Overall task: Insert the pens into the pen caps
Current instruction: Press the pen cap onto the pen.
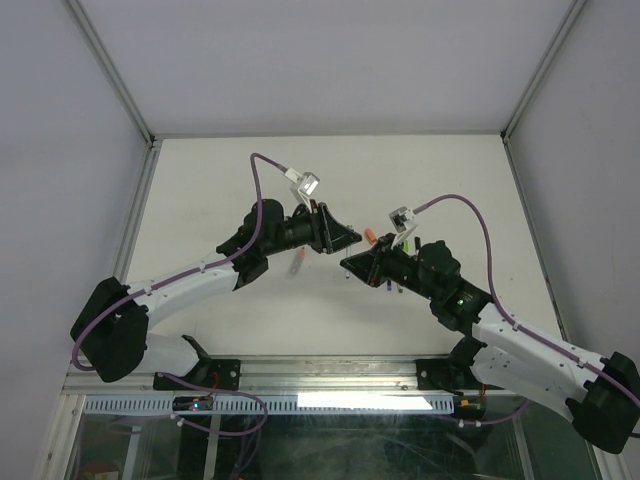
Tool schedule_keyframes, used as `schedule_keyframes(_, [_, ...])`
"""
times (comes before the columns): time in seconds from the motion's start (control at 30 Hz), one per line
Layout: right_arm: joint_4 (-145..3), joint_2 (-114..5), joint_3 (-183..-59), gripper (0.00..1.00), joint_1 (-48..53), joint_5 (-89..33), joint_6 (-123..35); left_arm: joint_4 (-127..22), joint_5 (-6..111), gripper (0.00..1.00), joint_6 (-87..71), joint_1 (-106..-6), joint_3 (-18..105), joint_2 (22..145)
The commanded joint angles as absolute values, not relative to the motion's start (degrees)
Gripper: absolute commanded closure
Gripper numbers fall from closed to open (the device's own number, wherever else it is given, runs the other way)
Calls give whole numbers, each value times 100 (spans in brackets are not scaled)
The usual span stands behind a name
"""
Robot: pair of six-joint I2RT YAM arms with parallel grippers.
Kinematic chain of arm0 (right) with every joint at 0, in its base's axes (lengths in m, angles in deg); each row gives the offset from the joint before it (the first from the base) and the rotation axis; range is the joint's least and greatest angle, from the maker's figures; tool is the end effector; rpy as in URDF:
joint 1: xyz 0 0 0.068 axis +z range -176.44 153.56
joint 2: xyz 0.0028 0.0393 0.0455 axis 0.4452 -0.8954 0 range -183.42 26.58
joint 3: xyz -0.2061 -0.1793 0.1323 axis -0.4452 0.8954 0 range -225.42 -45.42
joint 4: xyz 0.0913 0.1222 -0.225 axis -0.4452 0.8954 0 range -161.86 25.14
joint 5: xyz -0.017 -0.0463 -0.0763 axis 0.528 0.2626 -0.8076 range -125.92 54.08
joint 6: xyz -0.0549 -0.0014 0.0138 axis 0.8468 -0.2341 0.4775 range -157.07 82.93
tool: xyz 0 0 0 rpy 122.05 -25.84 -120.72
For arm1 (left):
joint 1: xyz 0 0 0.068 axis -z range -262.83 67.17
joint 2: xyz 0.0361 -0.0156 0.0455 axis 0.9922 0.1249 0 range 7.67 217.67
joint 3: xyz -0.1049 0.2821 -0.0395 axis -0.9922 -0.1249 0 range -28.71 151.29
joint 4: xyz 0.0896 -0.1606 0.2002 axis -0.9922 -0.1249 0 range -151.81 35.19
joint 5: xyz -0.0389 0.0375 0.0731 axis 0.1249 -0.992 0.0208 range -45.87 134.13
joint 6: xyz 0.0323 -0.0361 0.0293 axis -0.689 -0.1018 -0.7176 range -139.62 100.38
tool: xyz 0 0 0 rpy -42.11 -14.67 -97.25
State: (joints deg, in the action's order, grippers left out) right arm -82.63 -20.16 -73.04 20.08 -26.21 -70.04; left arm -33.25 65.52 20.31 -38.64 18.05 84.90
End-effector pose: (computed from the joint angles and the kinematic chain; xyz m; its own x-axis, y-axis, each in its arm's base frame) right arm 0.1264 0.1430 0.2852 -0.5355 0.2149 -0.8167 -0.6419 0.5249 0.5590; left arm 0.2159 -0.2301 0.3066 -0.6675 -0.1845 -0.7214 0.6246 0.3887 -0.6774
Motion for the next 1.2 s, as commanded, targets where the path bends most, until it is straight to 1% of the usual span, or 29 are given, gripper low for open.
schedule_keyframes(0.0, [-8571,-2026,-7410,100,1996,-2564,-7028,-2903,6663,58,1972,-3888,2033,8408])
schedule_keyframes(0.1, [-8507,-2068,-7425,100,1995,-2602,-7034,-2905,6663,58,1982,-3888,2035,8371])
schedule_keyframes(0.17, [-8473,-2104,-7434,100,1995,-2616,-7029,-2897,6682,60,1984,-3882,2042,8348])
schedule_keyframes(0.4, [-8276,-2163,-7501,100,1997,-2784,-7064,-2869,6794,73,1995,-3886,1980,8368])
schedule_keyframes(0.5, [-8248,-2145,-7502,100,1997,-2806,-7064,-2862,6797,81,2014,-3885,1934,8353])
schedule_keyframes(0.6, [-8211,-2141,-7517,100,1997,-2840,-7060,-3024,6813,96,2024,-3886,2005,8405])
schedule_keyframes(0.63, [-8156,-2141,-7542,100,1995,-2891,-7037,-3103,6856,100,2007,-3883,2067,8445])
schedule_keyframes(0.73, [-8104,-2061,-7570,100,1997,-3132,-6952,-3246,6950,100,2093,-3888,2228,8551])
schedule_keyframes(0.93, [-8561,-1785,-7448,100,1990,-3962,-6767,-3269,7096,100,2239,-3887,2336,8665])
schedule_keyframes(1.17, [-9032,-1951,-7617,100,1987,-4451,-6545,-3632,7106,100,1997,-3834,2457,8730])
